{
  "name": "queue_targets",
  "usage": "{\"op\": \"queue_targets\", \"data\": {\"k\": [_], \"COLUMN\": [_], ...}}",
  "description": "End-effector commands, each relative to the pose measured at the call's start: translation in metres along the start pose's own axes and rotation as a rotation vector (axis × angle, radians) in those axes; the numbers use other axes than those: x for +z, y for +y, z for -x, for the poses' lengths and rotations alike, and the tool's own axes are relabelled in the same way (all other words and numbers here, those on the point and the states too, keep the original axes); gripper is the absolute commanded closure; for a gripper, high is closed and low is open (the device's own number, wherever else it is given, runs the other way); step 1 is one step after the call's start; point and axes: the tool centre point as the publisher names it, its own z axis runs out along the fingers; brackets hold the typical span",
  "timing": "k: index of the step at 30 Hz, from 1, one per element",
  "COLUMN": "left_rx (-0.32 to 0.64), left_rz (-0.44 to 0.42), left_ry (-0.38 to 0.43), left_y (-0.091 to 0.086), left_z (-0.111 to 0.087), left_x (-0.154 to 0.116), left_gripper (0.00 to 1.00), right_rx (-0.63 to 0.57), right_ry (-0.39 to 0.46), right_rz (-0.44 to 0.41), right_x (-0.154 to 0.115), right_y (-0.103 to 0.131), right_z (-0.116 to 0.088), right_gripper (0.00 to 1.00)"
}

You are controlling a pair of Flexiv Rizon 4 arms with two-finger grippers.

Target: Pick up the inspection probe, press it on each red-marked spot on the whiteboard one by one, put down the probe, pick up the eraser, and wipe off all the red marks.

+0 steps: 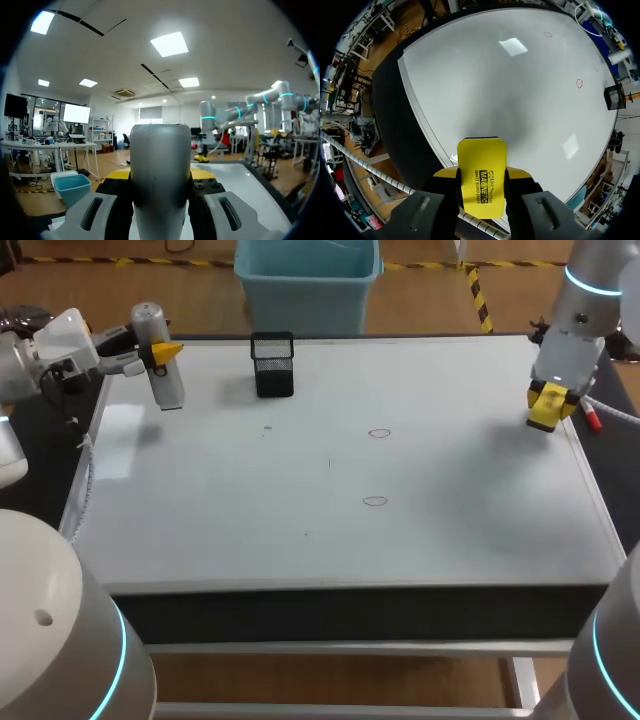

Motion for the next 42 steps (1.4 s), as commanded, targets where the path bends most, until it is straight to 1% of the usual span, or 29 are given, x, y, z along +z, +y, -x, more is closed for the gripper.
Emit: {"op": "queue_targets", "data": {"k": [1, 2, 4, 6, 9, 12, 13, 15, 16, 19, 20, 23, 25, 30, 34, 36, 37, 39, 42], "left_rx": [0.0, 0.0, 0.016, 0.029, 0.053, 0.075, 0.081, 0.08, 0.084, 0.075, 0.071, 0.067, 0.062, 0.048, 0.035, 0.037, 0.02, 0.013, -0.013], "left_rz": [-0.002, -0.002, -0.009, 0.008, -0.009, -0.026, -0.024, -0.049, -0.043, -0.062, -0.063, -0.084, -0.098, -0.105, -0.119, -0.108, -0.122, -0.103, -0.094], "left_ry": [0.002, 0.002, 0.033, 0.069, 0.119, 0.182, 0.203, 0.241, 0.268, 0.328, 0.358, 0.421, 0.486, 0.605, 0.679, 0.707, 0.721, 0.746, 0.776], "left_y": [0.0, 0.0, 0.002, 0.003, -0.001, -0.005, -0.006, -0.006, -0.005, 0.0, 0.002, 0.005, 0.005, 0.01, 0.015, 0.019, 0.021, 0.028, 0.036], "left_z": [0.001, 0.001, -0.01, -0.023, -0.039, -0.065, -0.074, -0.094, -0.104, -0.127, -0.14, -0.167, -0.185, -0.223, -0.25, -0.262, -0.268, -0.279, -0.291], "left_x": [0.0, 0.0, 0.006, 0.013, 0.02, 0.031, 0.035, 0.043, 0.048, 0.058, 0.063, 0.076, 0.087, 0.116, 0.138, 0.147, 0.151, 0.16, 0.171], "left_gripper": [1.0, 1.0, 1.0, 1.0, 1.0, 1.0, 1.0, 1.0, 1.0, 1.0, 1.0, 1.0, 1.0, 1.0, 1.0, 1.0, 1.0, 1.0, 1.0], "right_rx": [-0.002, -0.002, -0.002, -0.002, -0.002, -0.002, -0.002, -0.002, -0.002, -0.002, -0.002, -0.002, -0.002, -0.002, -0.002, -0.002, -0.002, -0.002, -0.002], "right_ry": [0.003, 0.003, 0.003, 0.003, 0.003, 0.003, 0.003, 0.003, 0.003, 0.003, 0.003, 0.003, 0.003, 0.003, 0.003, 0.003, 0.003, 0.003, 0.003], "right_rz": [0.0, 0.0, 0.0, 0.0, 0.0, 0.0, 0.0, 0.0, 0.0, 0.0, 0.0, 0.0, 0.0, 0.0, 0.0, 0.0, 0.0, 0.0, 0.0], "right_x": [-0.001, -0.001, -0.001, -0.001, -0.001, -0.001, -0.001, -0.001, -0.001, -0.001, -0.001, -0.001, -0.001, -0.001, -0.001, -0.001, -0.001, -0.001, -0.001], "right_y": [-0.001, -0.001, -0.001, -0.001, -0.001, -0.001, -0.001, -0.001, -0.001, -0.001, -0.001, -0.001, -0.001, -0.001, -0.001, -0.001, -0.001, -0.001, -0.001], "right_z": [0.0, 0.0, 0.0, 0.0, 0.0, 0.0, 0.0, 0.0, 0.0, 0.0, 0.0, 0.0, 0.0, 0.0, 0.0, 0.0, 0.0, 0.0, 0.0], "right_gripper": [1.0, 1.0, 1.0, 1.0, 1.0, 1.0, 1.0, 1.0, 1.0, 1.0, 1.0, 1.0, 1.0, 1.0, 1.0, 1.0, 1.0, 1.0, 1.0]}}
